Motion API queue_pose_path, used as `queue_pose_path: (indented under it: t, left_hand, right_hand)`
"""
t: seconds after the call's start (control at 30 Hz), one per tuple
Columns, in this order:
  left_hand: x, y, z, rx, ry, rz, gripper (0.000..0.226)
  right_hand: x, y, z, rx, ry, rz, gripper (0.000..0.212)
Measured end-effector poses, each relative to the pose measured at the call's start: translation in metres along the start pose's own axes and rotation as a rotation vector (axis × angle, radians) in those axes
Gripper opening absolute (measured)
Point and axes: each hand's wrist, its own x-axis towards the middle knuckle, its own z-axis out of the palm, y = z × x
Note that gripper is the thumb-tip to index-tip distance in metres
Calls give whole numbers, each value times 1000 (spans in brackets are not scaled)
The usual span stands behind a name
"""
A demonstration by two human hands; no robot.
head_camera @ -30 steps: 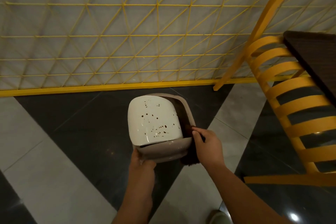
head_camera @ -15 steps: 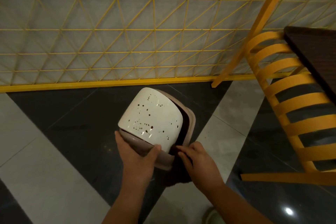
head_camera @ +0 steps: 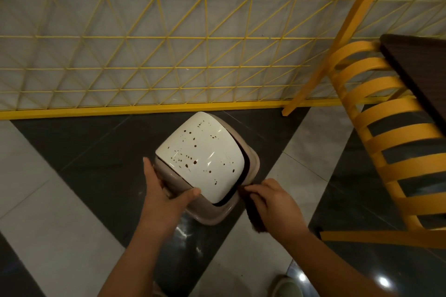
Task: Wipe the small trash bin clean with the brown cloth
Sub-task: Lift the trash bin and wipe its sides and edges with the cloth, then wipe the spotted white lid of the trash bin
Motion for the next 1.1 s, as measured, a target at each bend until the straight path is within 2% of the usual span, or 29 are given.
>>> queue_pose_path:
  t: [0.07,0.13,0.2,0.27,0.47,0.67,0.83,0.97,1.1]
  left_hand:
    - [1,-2,-5,24,8,30,131]
    - [3,-2,-11,65,19,67,127]
    - [5,0,-17,119,18,87,121]
    - [7,2,-21,154,11,107,114]
    - [11,4,-27,169,-36,100,105]
    - [13,3,-29,152,-54,127,103]
    - [13,-1,-36,20,45,117,93]
    - [14,-5,-37,24,45,118,84]
    - [14,-4,-37,74,8,122,86]
  right_hand:
    - [0,5,-6,254,55,269,22]
    - [4,6,-17,614,139,500,17]
    - [10,5,-28,841,199,608,13]
    - [19,2,-37,939,248,614,12]
    - [48,-8,-27,793,289,521,21]
    - [54,-20,-7,710,95,442,30]
    - [34,-17,-5,675,11,447,22]
    - [10,-15,-3,776,31,472,20]
    - [6,-9,-13,811,48,525,13]
